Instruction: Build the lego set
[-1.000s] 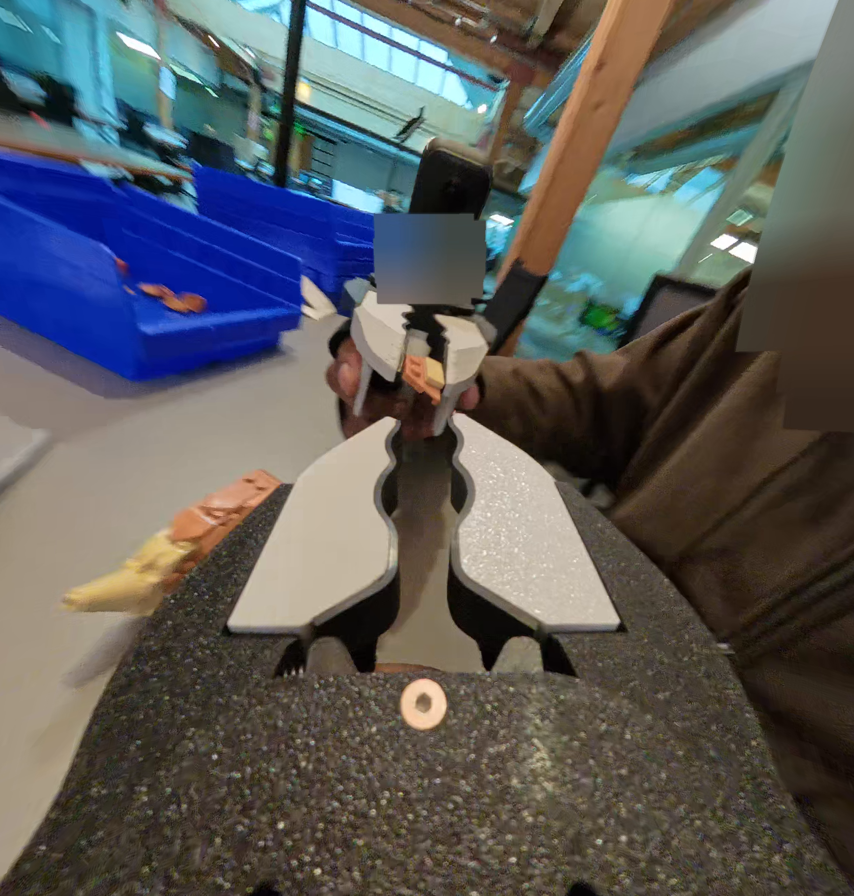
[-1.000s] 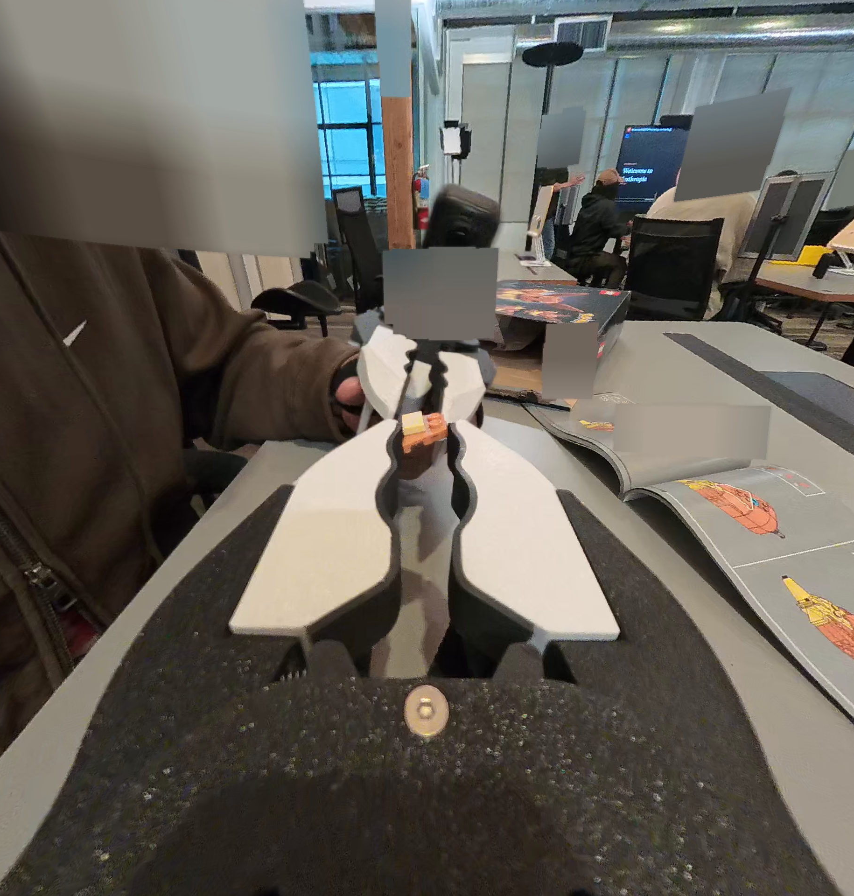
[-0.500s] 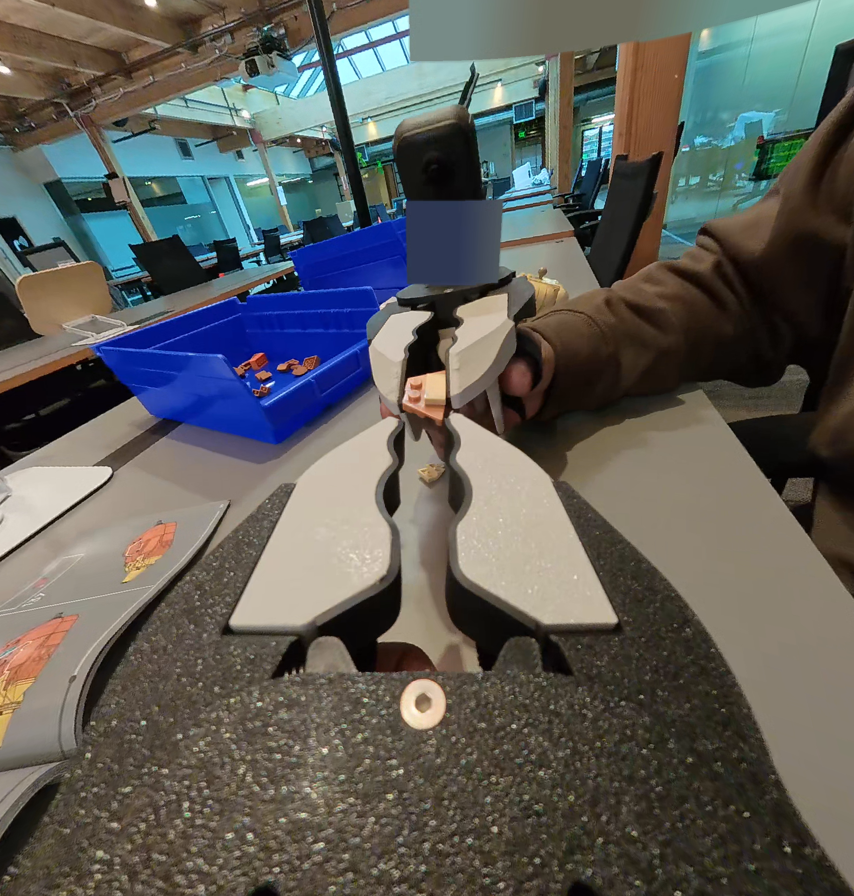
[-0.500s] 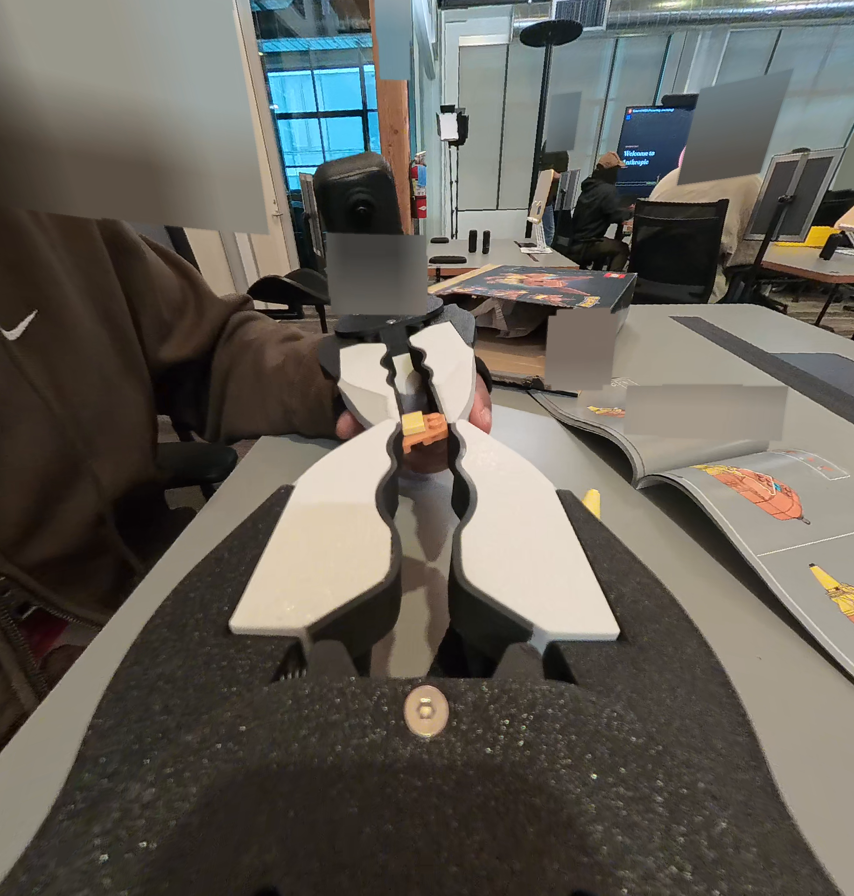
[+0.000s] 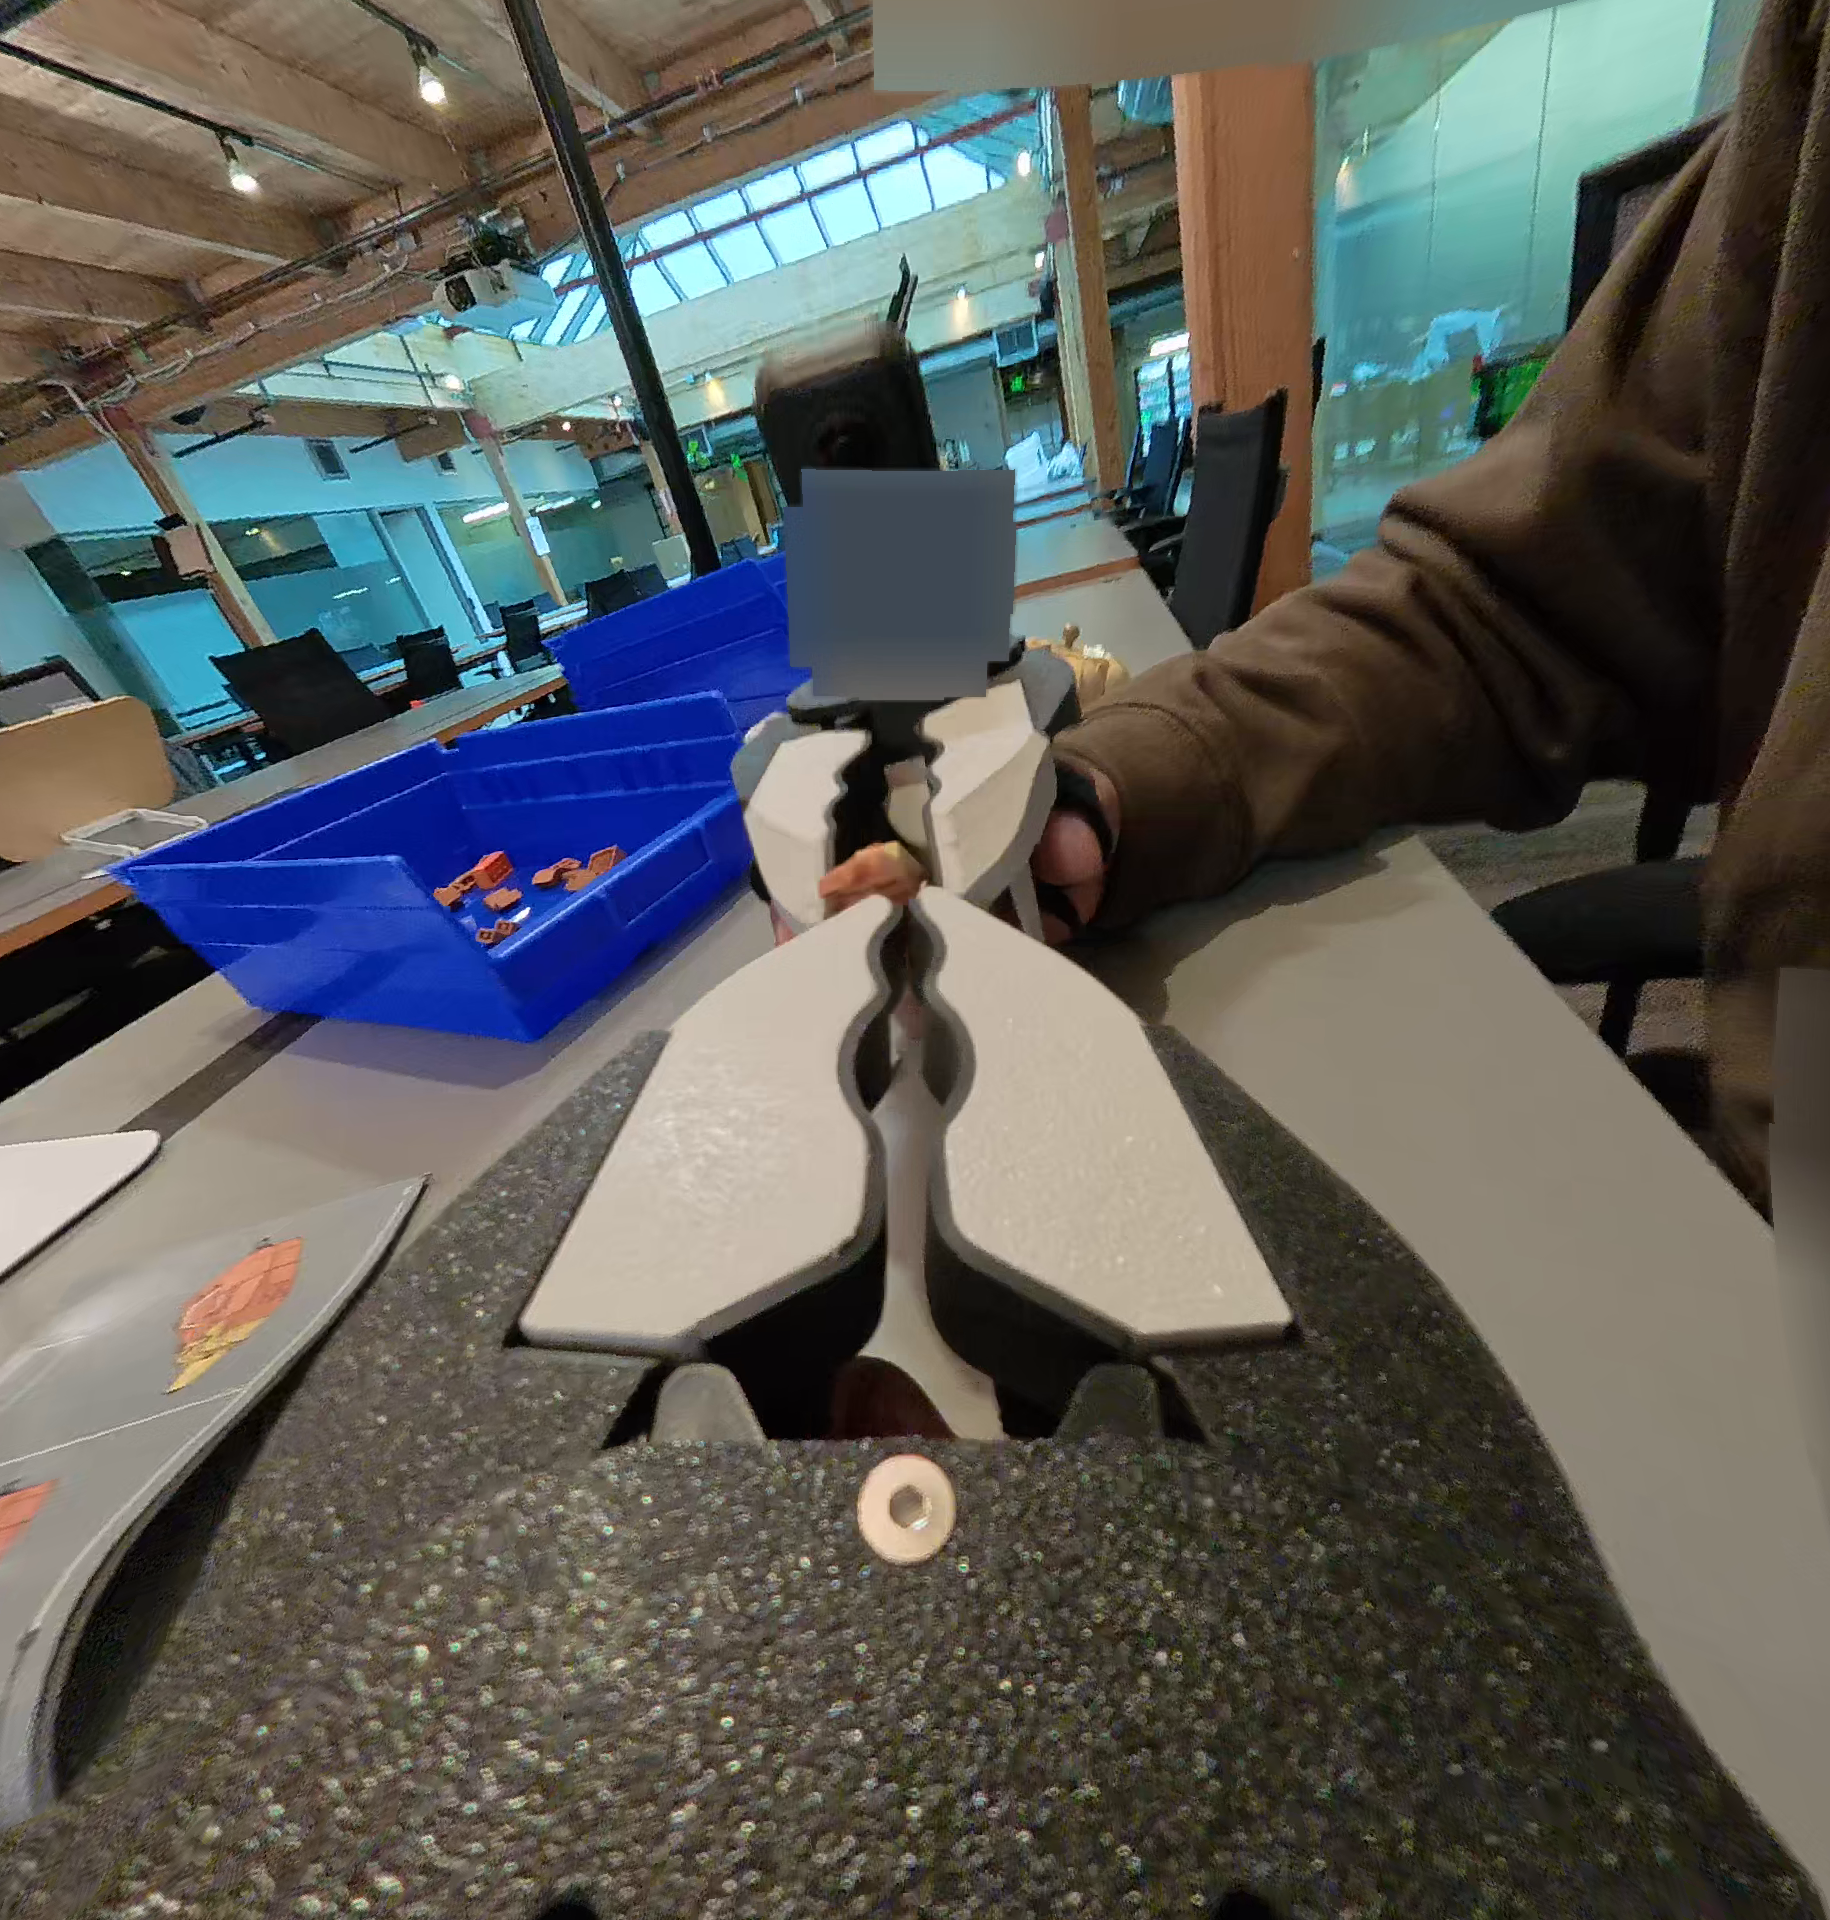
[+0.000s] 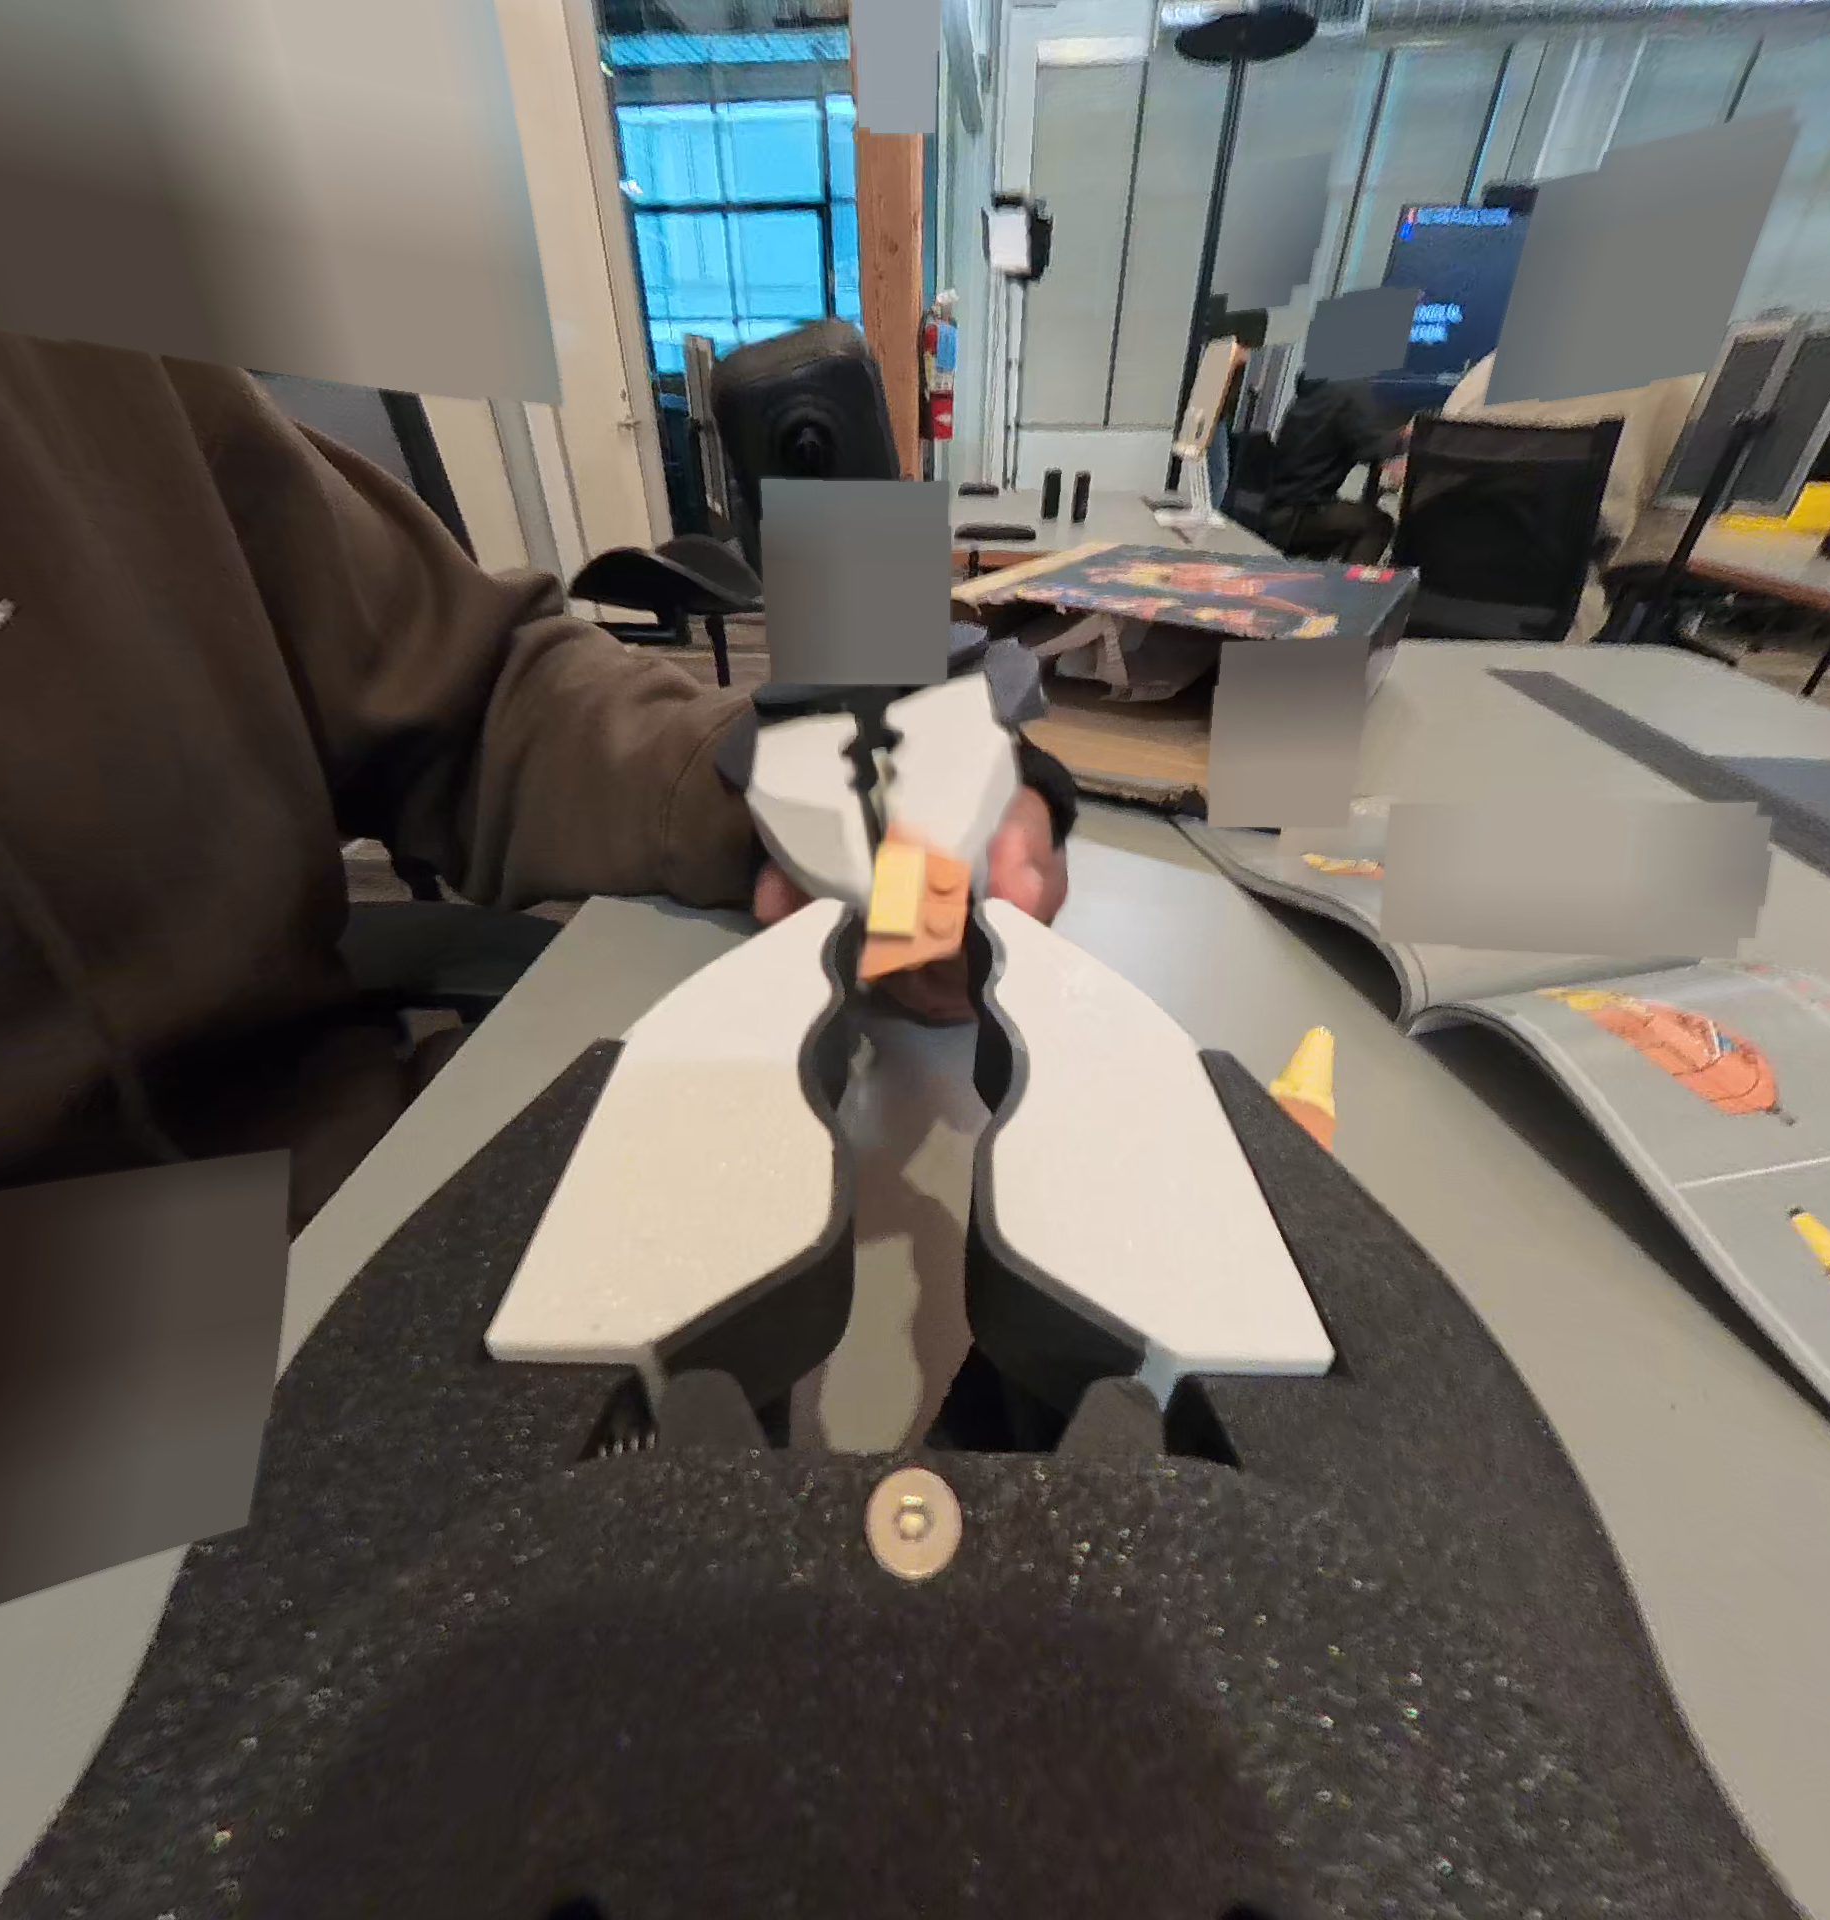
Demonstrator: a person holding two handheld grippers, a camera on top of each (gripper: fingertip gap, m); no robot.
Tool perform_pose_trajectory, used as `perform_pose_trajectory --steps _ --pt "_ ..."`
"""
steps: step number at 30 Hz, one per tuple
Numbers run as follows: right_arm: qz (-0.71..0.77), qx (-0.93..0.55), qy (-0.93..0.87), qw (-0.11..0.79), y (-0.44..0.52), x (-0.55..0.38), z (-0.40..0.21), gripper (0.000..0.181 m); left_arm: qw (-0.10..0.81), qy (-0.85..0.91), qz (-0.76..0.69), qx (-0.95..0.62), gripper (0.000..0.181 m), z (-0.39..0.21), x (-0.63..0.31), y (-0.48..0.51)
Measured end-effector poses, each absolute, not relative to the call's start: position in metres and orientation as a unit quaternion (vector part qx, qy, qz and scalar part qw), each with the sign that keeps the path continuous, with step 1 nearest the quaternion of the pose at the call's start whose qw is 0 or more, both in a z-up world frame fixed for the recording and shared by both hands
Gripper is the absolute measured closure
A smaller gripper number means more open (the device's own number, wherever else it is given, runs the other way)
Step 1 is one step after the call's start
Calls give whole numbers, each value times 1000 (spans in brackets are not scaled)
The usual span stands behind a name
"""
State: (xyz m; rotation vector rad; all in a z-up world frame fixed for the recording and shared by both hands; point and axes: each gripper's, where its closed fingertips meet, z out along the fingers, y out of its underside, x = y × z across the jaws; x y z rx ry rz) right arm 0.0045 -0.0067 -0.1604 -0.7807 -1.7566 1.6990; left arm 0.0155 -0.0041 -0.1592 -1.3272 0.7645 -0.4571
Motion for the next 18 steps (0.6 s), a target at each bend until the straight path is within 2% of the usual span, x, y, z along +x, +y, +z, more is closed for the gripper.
perform_pose_trajectory --steps 9,14,18 --pt "604 -313 -672 293 -5 2 -168 164 664 333 -210 -635 180 -171 12 2" --pt "550 -323 -686 350 10 -2 -172 164 626 288 -275 -671 160 -175 5 4" --pt "459 -305 -730 405 16 -5 -184 164 590 212 -372 -684 157 -172 0 10"
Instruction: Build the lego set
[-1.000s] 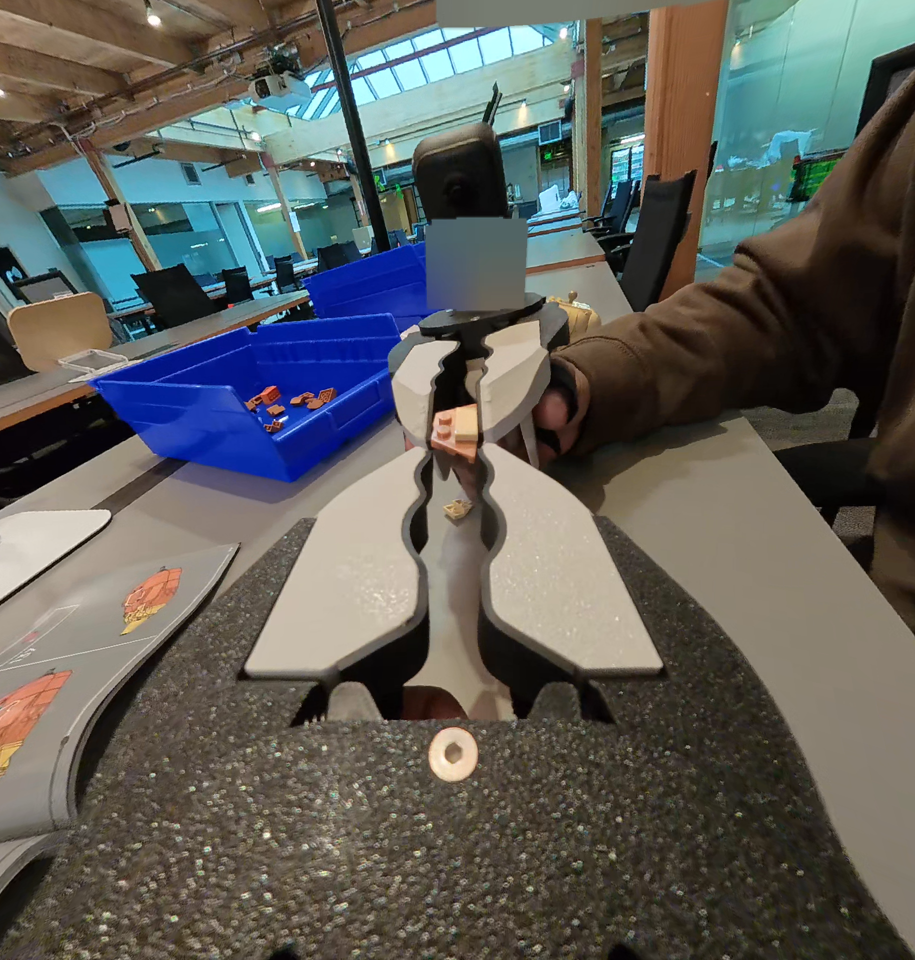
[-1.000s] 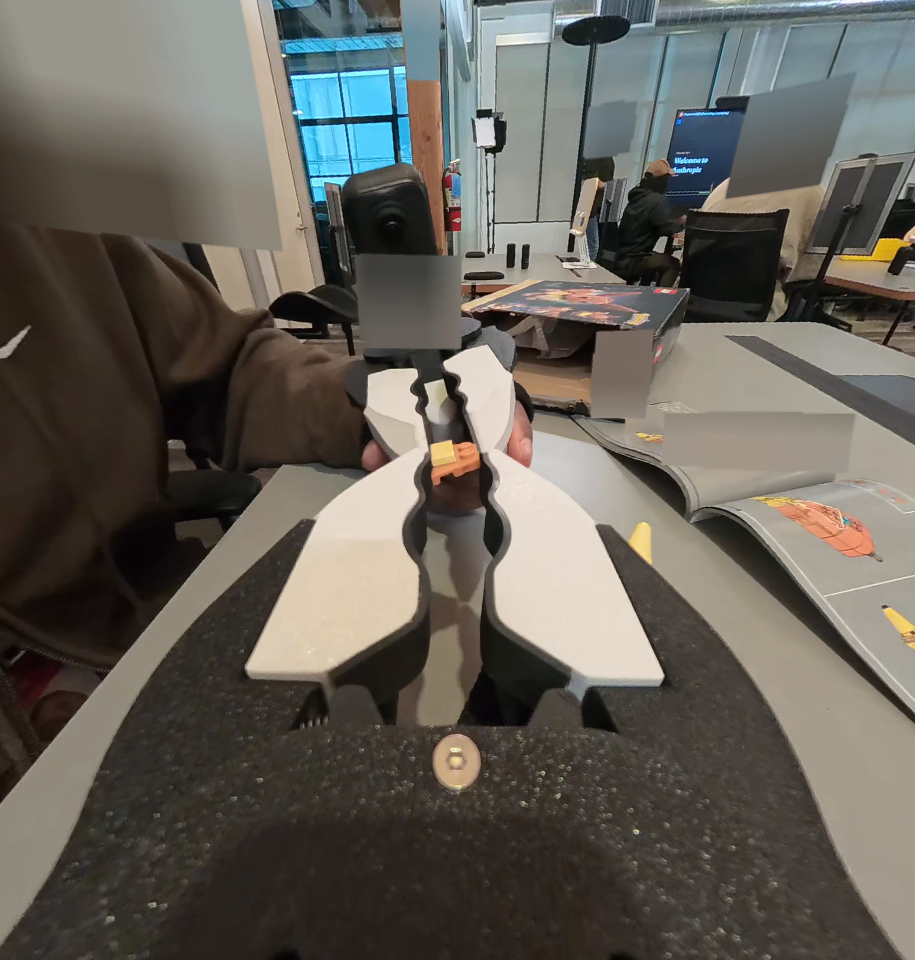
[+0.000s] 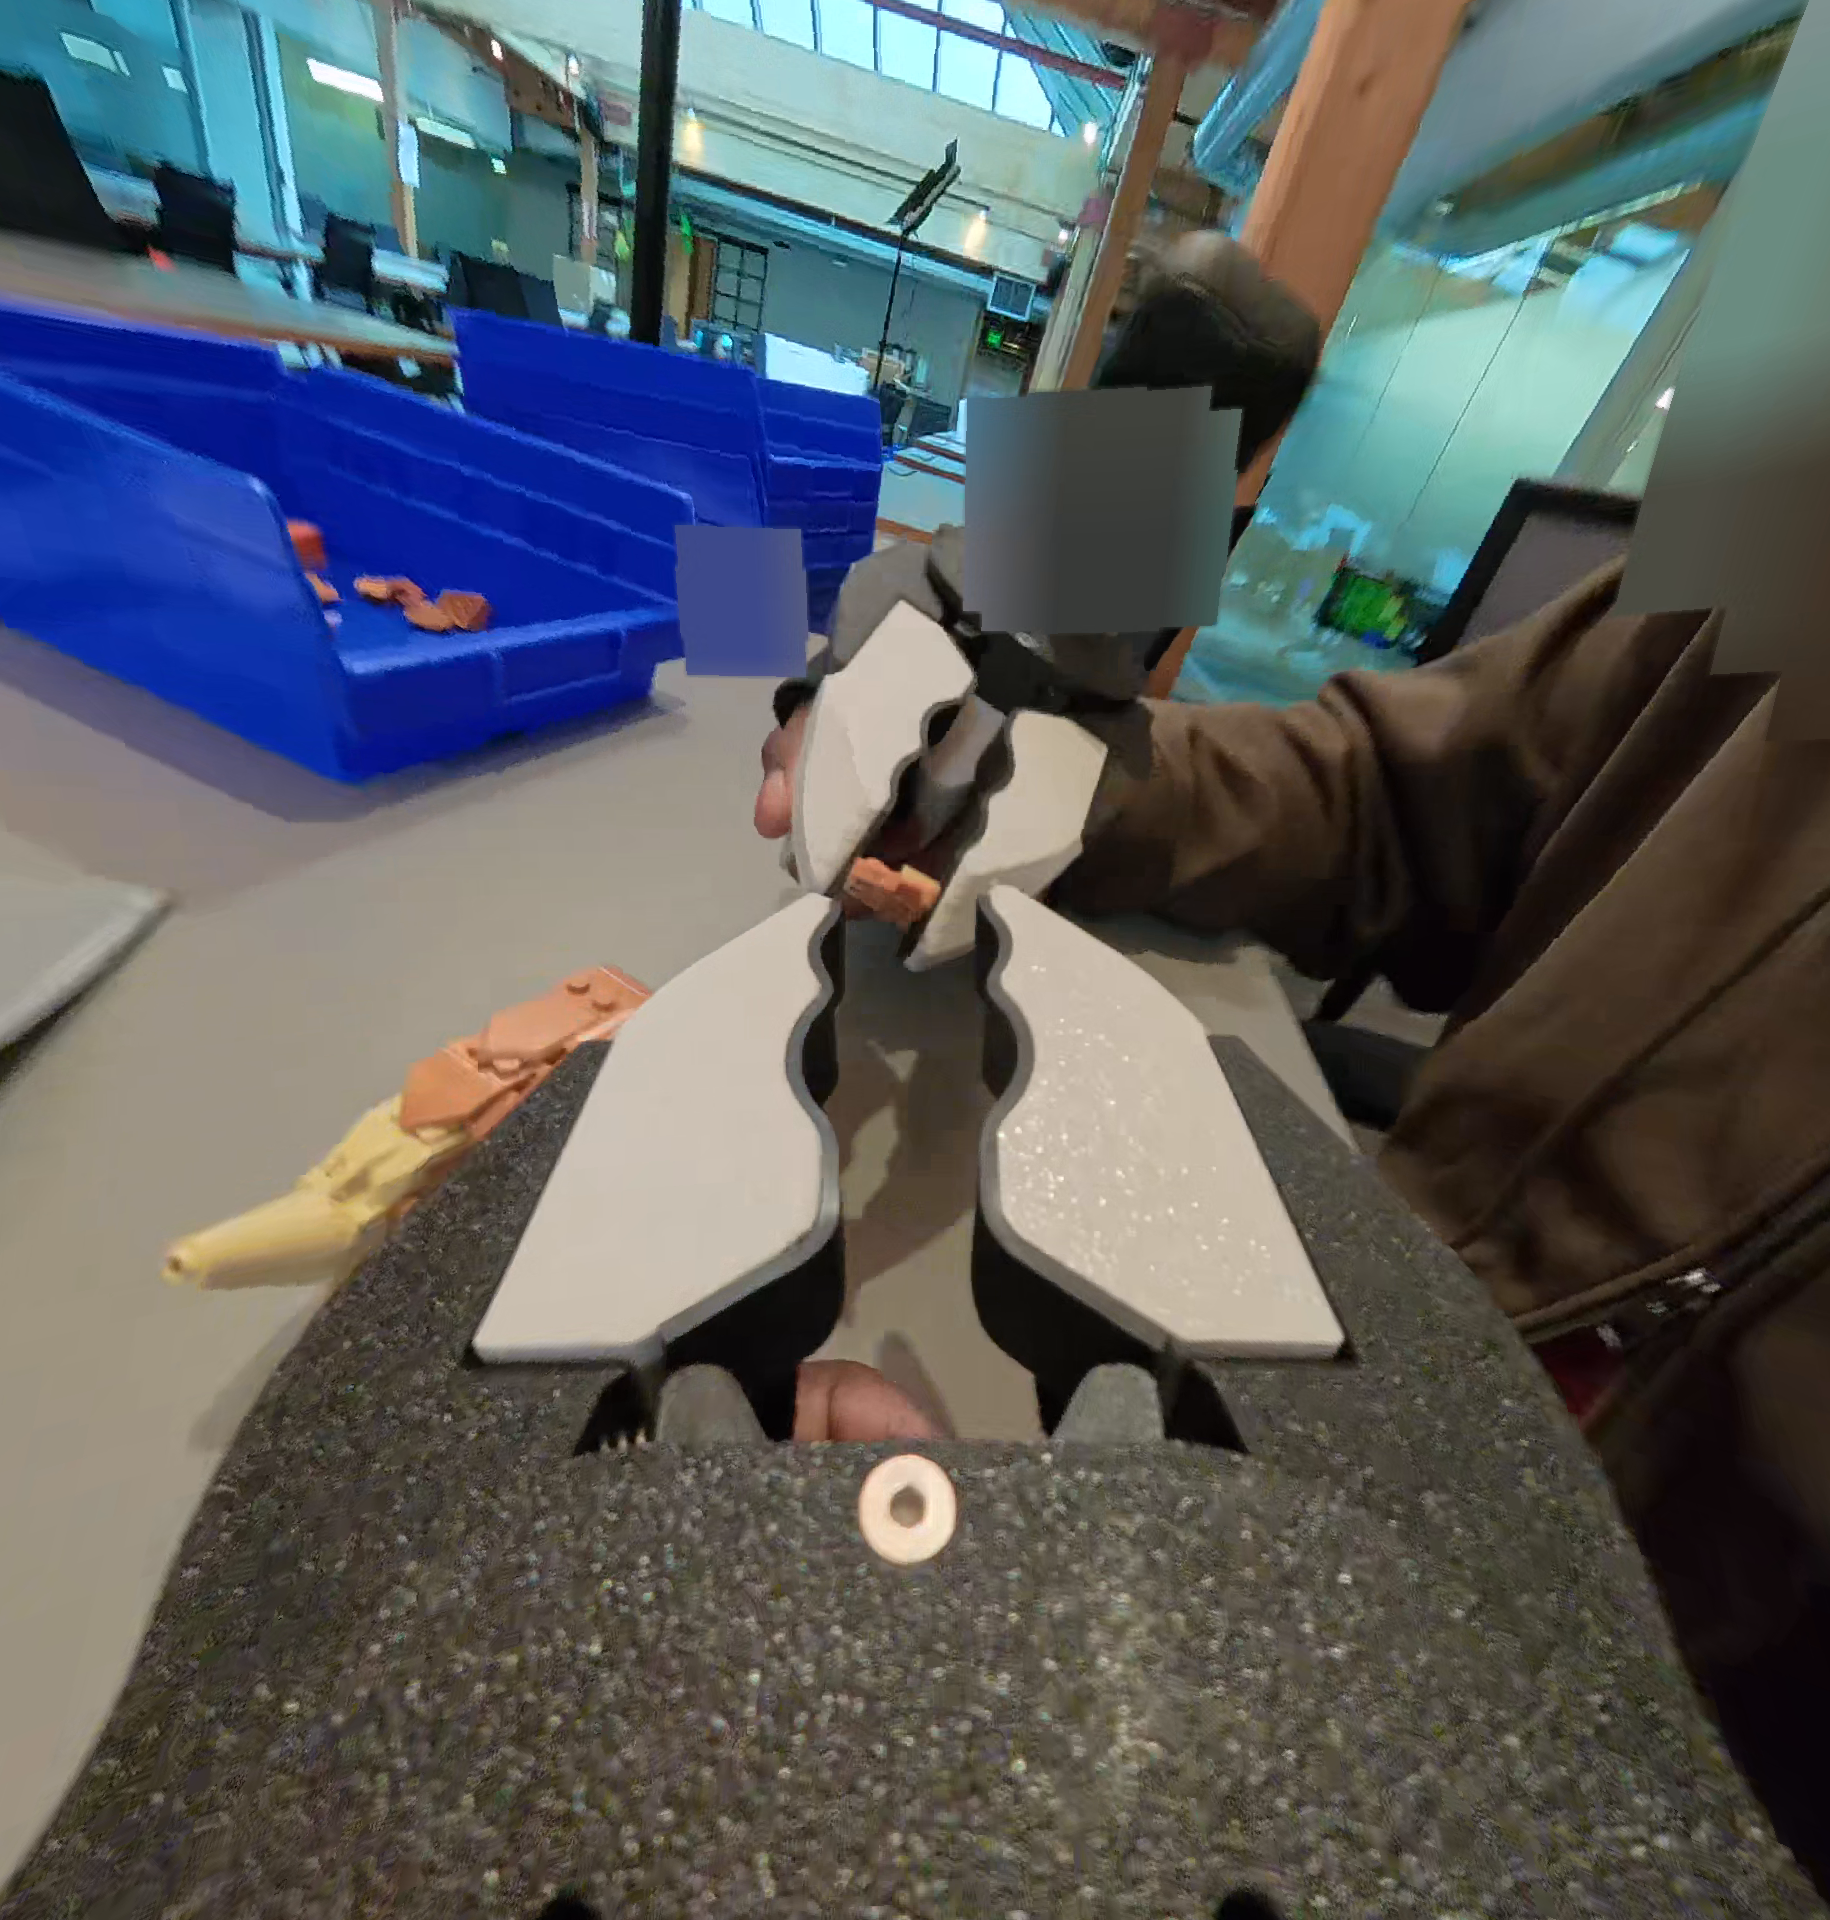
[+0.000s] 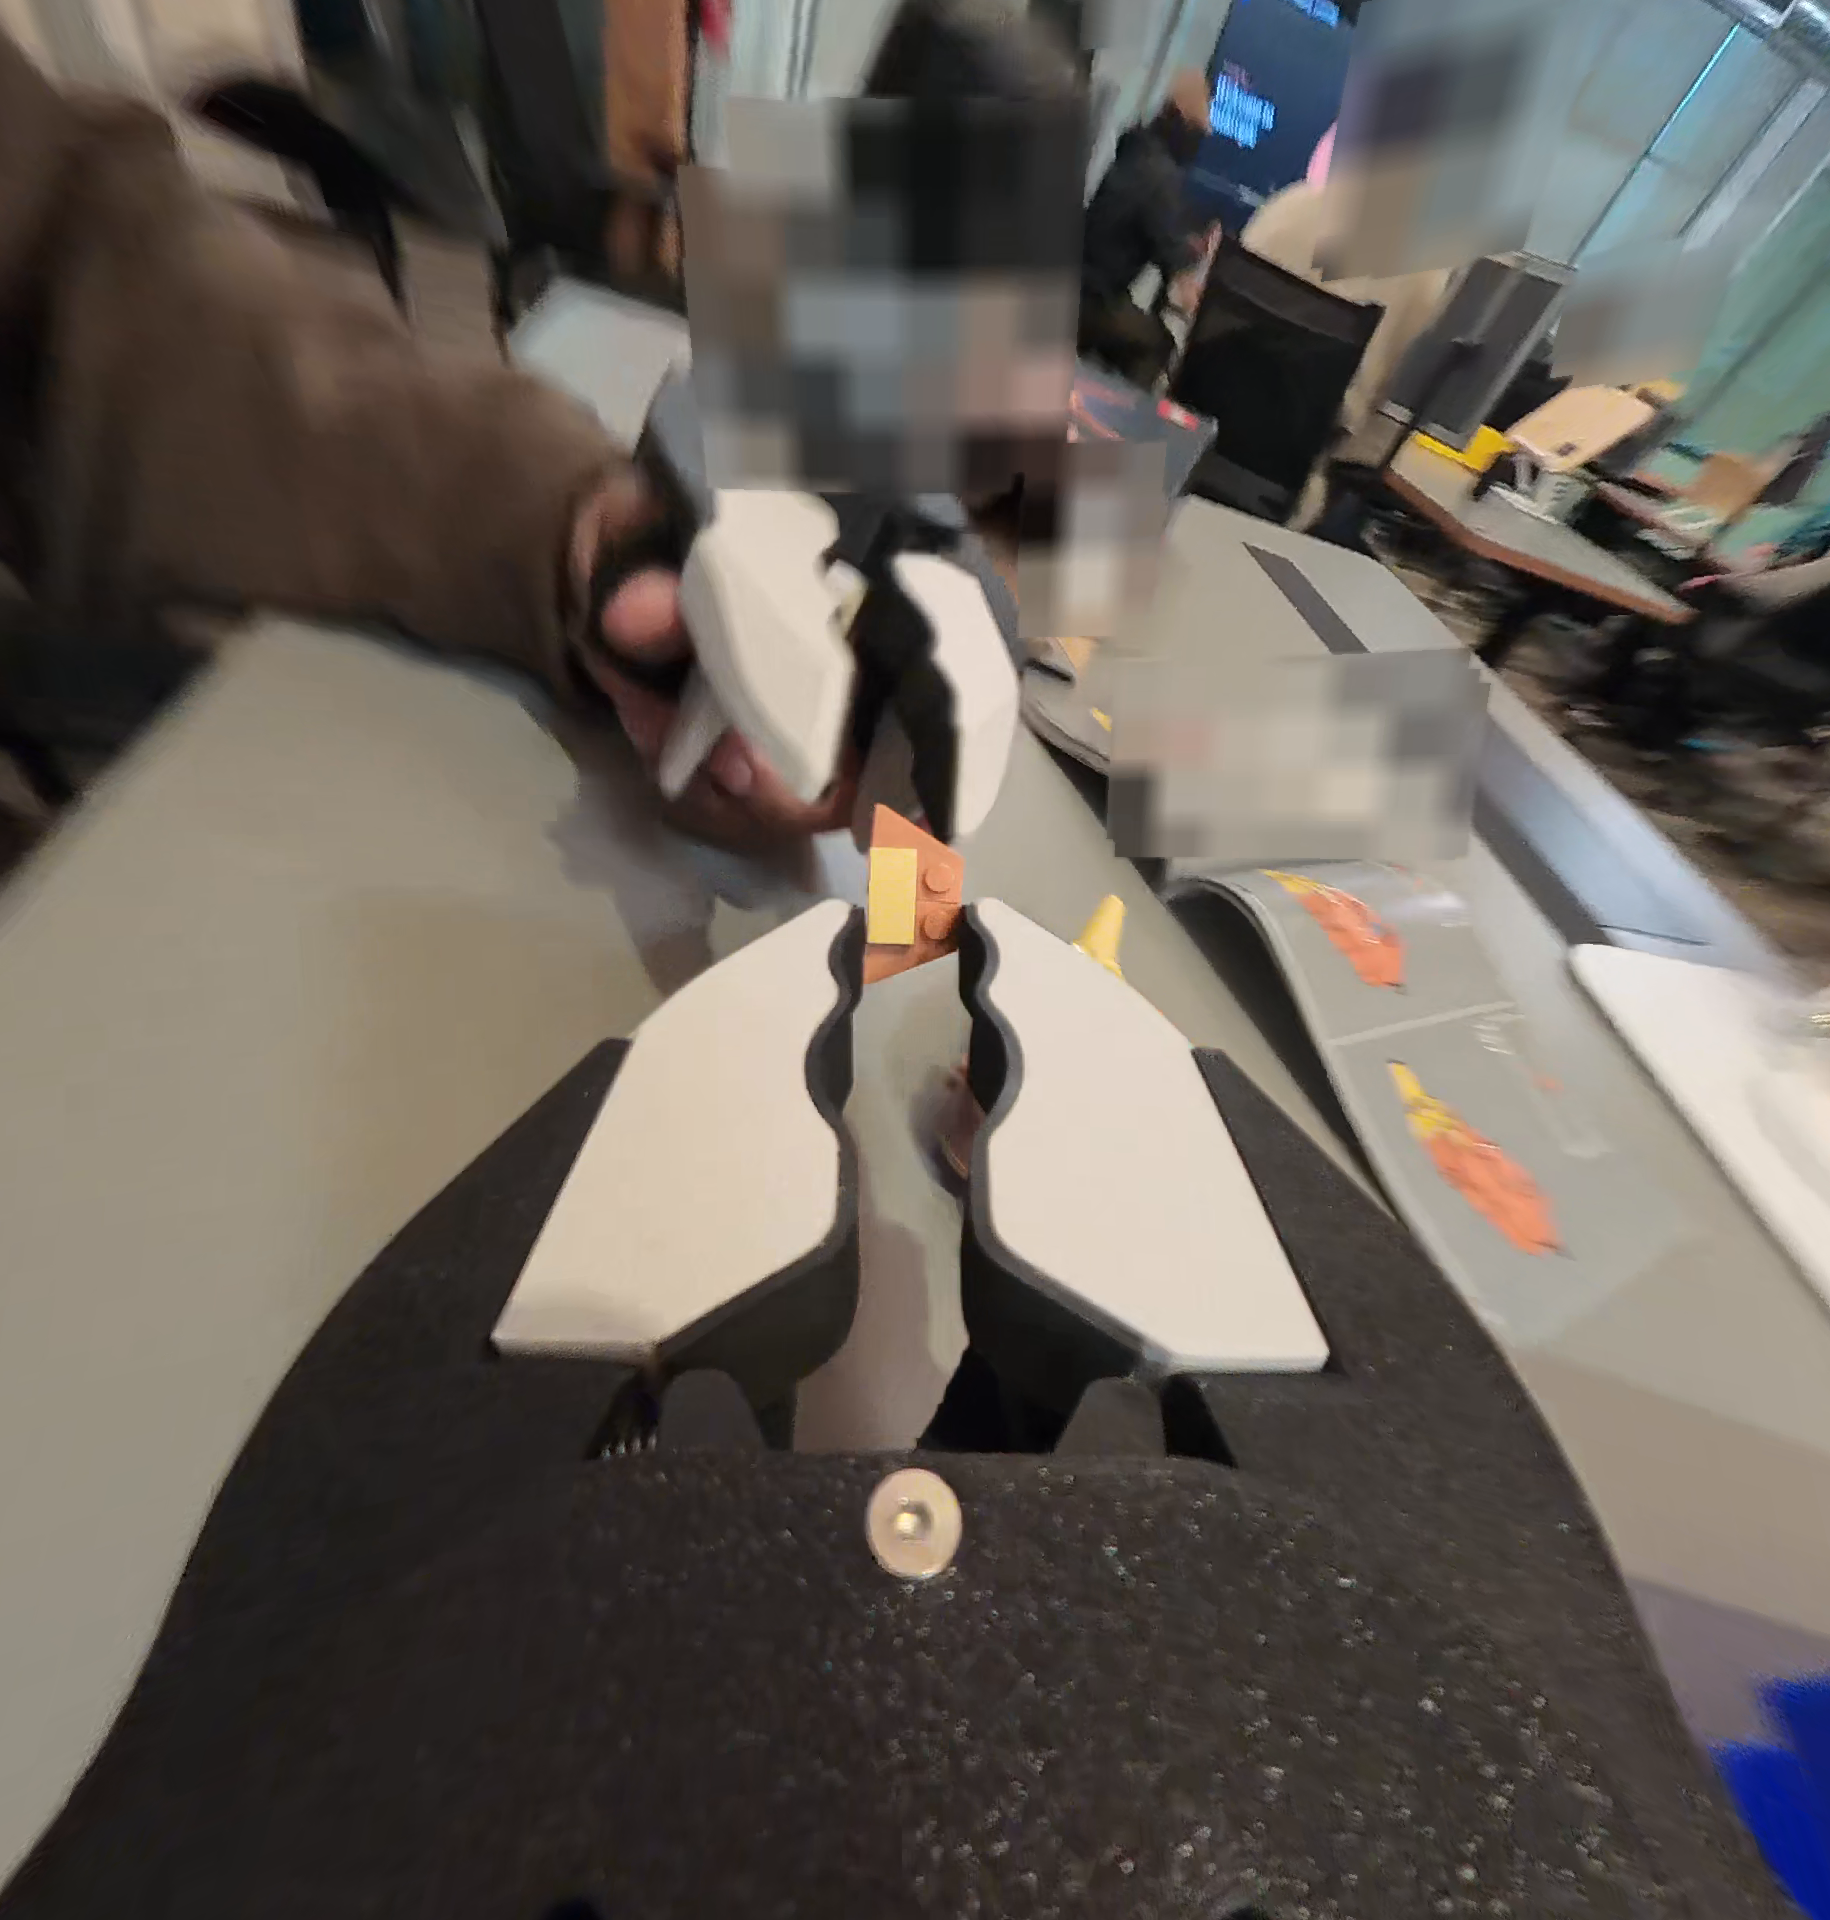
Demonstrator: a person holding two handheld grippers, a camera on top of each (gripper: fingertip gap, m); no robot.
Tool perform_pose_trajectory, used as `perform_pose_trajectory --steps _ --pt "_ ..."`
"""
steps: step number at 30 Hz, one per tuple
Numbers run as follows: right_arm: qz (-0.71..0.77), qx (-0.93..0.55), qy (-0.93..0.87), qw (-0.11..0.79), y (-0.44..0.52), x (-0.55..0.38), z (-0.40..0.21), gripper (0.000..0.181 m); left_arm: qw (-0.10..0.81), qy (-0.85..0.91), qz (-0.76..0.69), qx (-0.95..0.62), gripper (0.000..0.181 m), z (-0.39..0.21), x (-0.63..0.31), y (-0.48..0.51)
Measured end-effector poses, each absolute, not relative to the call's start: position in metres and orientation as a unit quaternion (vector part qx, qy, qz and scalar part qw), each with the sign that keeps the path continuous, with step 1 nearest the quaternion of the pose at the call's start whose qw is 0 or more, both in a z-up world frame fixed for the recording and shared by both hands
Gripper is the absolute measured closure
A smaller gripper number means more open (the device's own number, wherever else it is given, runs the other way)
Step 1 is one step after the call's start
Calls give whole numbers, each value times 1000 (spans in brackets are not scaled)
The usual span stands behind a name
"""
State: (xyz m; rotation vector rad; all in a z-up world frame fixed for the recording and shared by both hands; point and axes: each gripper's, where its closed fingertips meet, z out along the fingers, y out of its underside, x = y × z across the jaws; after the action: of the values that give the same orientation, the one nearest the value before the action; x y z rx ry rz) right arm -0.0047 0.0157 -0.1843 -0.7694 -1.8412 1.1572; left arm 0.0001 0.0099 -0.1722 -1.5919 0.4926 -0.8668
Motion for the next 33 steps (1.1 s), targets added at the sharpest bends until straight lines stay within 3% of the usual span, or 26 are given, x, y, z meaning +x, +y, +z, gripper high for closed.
perform_pose_trajectory --steps 7,17,27,33 --pt "398 -277 -771 413 7 -5 -201 164 507 186 -415 -732 173 -190 3 12" --pt "381 -271 -777 421 7 -7 -205 164 452 149 -472 -742 173 -195 2 13" --pt "402 -284 -744 451 16 -4 -190 164 612 180 -369 -675 161 -161 -16 39" --pt "445 -318 -711 443 27 -5 -183 165 659 179 -320 -657 156 -148 -18 55"
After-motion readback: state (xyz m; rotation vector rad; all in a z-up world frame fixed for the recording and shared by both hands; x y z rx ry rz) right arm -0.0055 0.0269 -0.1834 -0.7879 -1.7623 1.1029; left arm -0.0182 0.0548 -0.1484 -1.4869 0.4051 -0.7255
